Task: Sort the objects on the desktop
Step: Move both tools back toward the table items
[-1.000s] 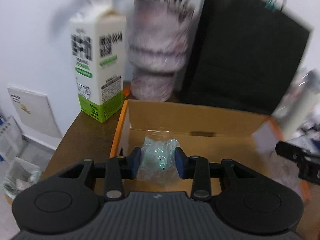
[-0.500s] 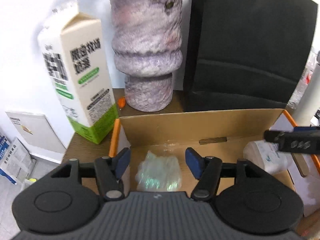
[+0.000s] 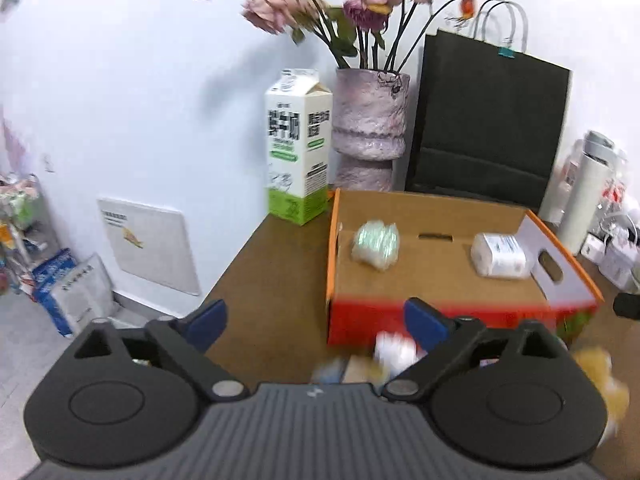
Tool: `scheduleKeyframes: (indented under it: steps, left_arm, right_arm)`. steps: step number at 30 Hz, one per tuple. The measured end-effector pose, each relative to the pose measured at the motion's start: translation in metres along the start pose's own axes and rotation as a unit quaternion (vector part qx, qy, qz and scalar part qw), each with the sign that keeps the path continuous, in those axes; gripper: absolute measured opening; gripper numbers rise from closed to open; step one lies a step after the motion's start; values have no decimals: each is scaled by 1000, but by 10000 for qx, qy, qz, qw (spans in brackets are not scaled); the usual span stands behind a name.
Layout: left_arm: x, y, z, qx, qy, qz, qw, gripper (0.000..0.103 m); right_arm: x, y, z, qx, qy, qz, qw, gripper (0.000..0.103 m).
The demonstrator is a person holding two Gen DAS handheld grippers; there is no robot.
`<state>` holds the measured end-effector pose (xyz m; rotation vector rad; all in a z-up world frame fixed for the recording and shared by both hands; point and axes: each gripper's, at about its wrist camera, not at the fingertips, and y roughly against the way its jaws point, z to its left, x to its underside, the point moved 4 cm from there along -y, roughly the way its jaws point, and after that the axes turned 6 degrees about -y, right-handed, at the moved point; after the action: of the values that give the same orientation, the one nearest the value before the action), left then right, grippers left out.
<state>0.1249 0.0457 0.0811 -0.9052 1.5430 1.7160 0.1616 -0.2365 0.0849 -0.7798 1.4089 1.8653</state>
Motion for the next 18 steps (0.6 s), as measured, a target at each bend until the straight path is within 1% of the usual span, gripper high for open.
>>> scheduleKeyframes:
  steps: [4, 6, 9, 11, 12, 14, 16, 18]
  left_arm:
    - [58, 47, -15, 289, -306, -160, 9990, 103]
    - [84, 59, -22, 416, -378, -157, 9983, 103]
    - [125, 74, -22, 712, -142, 105, 9973, 103]
    - [146, 85, -15, 794, 242, 156, 9964, 103]
    - [153, 88, -12, 817, 361, 224, 9958, 103]
    - [165, 97, -8, 887, 466, 307, 9945, 103]
    - [175, 104, -6, 934, 431, 212, 9945, 103]
    - [179, 106, -8, 759, 263, 74, 9967, 103]
  right_arm:
    - [63, 35, -3, 40, 193, -94, 9998, 100]
    - [97, 51, -4, -46, 246, -9, 9997, 100]
    - [145, 75, 1, -67, 219, 155, 9996, 100]
    - [172, 92, 9, -155, 200, 237, 9994, 100]
    - [184, 100, 13, -217, 224, 220, 9993, 100]
    - [201, 112, 21, -212, 226, 162, 9994, 101]
    - [213, 117, 29, -127, 398, 173, 9990, 101]
    - [217, 121, 35, 70, 610, 106, 9981, 101]
